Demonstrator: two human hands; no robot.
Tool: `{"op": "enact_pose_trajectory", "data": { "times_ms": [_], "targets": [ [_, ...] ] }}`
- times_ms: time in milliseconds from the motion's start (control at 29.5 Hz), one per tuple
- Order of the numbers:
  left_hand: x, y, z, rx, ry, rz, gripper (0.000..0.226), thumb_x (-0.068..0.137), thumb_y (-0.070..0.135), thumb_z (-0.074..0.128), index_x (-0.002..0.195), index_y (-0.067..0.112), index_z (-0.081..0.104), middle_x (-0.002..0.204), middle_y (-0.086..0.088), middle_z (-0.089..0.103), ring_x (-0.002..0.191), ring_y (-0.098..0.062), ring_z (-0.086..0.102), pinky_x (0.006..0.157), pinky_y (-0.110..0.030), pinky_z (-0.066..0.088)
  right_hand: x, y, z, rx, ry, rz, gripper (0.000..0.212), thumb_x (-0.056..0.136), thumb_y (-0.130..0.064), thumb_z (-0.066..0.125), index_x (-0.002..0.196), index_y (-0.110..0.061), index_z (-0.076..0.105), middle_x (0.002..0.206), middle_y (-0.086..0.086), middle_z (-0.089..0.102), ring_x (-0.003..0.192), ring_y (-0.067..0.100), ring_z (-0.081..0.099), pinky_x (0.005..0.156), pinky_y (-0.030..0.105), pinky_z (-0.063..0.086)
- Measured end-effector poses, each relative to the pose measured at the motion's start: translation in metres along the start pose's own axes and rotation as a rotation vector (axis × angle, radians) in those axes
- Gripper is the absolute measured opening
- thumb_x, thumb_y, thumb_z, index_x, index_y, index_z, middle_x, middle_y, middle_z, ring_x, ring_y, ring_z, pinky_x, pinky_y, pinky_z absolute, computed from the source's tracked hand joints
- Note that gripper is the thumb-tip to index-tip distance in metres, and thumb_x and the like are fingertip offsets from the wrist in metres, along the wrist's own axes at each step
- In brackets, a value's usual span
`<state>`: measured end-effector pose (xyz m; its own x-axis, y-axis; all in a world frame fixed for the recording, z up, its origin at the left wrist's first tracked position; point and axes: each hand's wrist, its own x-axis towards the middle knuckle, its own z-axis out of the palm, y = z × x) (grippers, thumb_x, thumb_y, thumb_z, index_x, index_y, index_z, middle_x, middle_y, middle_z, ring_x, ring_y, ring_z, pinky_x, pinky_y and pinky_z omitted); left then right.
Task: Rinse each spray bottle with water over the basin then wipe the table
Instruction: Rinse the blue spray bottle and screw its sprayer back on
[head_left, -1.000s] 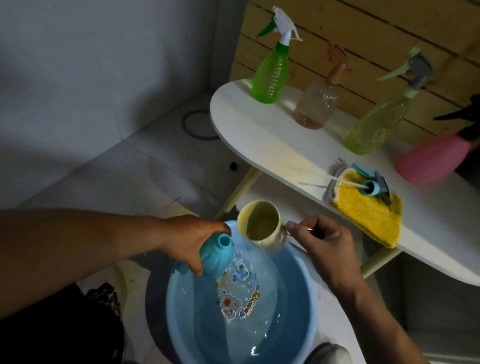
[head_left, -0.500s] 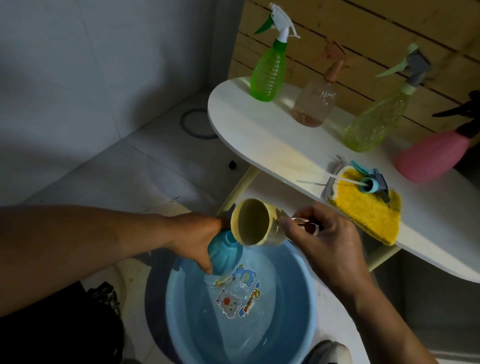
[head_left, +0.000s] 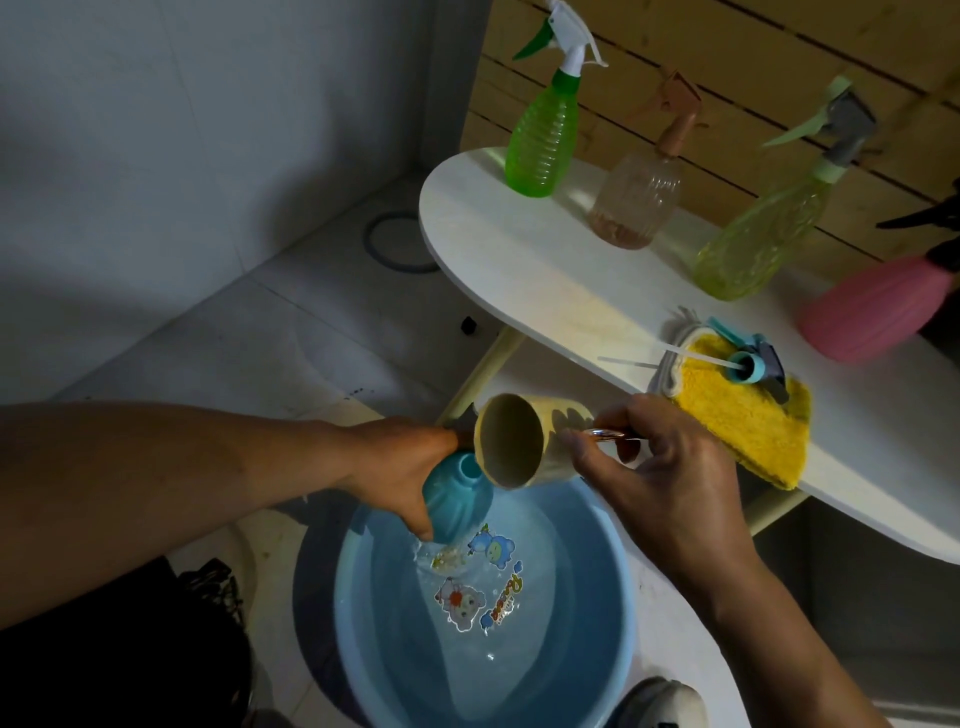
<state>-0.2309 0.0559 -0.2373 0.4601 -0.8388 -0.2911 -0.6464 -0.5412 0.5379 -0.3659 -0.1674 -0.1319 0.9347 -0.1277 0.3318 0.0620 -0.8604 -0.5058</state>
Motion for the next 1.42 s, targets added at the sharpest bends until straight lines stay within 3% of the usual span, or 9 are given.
{"op": "enact_pose_trajectory", "data": {
  "times_ms": [169,508,678,847,1051,1220,1424],
  "targets": [
    [0.000,-0.001,0.002,-0.006,-0.005,0.001,0.087,0.063,0.049,0.092,0.134,0.036,0.044,0.114,0.016,0.059,0.097,-0.009,0.061,0.081,-0.025,0.055,0.000,0.000,0.000,-0.042,0.005,-0.059,0.018,0.085,-0.043,0.072,0.084,-0.025,0.069,0.076,-0.015,0.059,0.072,0.006,0.055,0.057,0.039,0.050],
    [0.000,0.002,0.002,0.000,-0.001,-0.006,0.087,0.063,0.048,0.092,0.135,0.034,0.045,0.115,0.015,0.060,0.096,-0.008,0.060,0.077,-0.022,0.052,0.001,-0.004,-0.002,-0.074,0.039,-0.123,0.021,0.086,-0.044,0.069,0.084,-0.023,0.070,0.076,-0.012,0.060,0.070,0.010,0.055,0.056,0.039,0.050],
    [0.001,0.001,0.000,-0.015,-0.005,0.004,0.086,0.065,0.047,0.093,0.135,0.034,0.044,0.108,0.020,0.055,0.095,-0.005,0.058,0.074,-0.015,0.046,0.002,-0.008,-0.004,-0.102,0.050,-0.152,0.017,0.085,-0.040,0.073,0.084,-0.023,0.070,0.075,-0.012,0.060,0.070,0.008,0.053,0.057,0.031,0.048],
    [0.001,0.002,0.000,-0.010,-0.004,0.012,0.087,0.065,0.048,0.092,0.136,0.034,0.044,0.113,0.016,0.059,0.097,-0.007,0.059,0.078,-0.020,0.052,0.002,-0.010,-0.006,-0.127,0.052,-0.166,0.014,0.085,-0.038,0.074,0.085,-0.024,0.071,0.075,-0.012,0.060,0.070,0.008,0.053,0.057,0.025,0.043],
    [0.003,0.003,0.000,-0.009,-0.017,0.014,0.089,0.065,0.049,0.093,0.137,0.034,0.044,0.114,0.018,0.058,0.098,-0.005,0.058,0.075,-0.016,0.049,0.002,-0.009,-0.007,-0.174,0.056,-0.194,0.016,0.086,-0.039,0.074,0.085,-0.024,0.072,0.076,-0.010,0.062,0.071,0.010,0.053,0.057,0.031,0.046],
    [0.005,0.001,0.001,0.006,-0.007,0.020,0.091,0.061,0.052,0.092,0.137,0.036,0.044,0.117,0.016,0.062,0.099,-0.008,0.062,0.083,-0.028,0.057,0.002,-0.007,-0.008,-0.203,0.049,-0.208,0.015,0.087,-0.037,0.076,0.087,-0.022,0.073,0.077,-0.008,0.063,0.073,0.012,0.055,0.058,0.035,0.048],
    [0.006,0.003,0.001,0.012,-0.017,0.020,0.090,0.063,0.053,0.092,0.138,0.035,0.045,0.119,0.014,0.063,0.101,-0.008,0.062,0.082,-0.022,0.055,0.002,-0.008,-0.009,-0.220,0.051,-0.208,0.013,0.086,-0.035,0.077,0.085,-0.023,0.072,0.076,-0.009,0.061,0.073,0.013,0.055,0.058,0.034,0.047]
  ]
}}
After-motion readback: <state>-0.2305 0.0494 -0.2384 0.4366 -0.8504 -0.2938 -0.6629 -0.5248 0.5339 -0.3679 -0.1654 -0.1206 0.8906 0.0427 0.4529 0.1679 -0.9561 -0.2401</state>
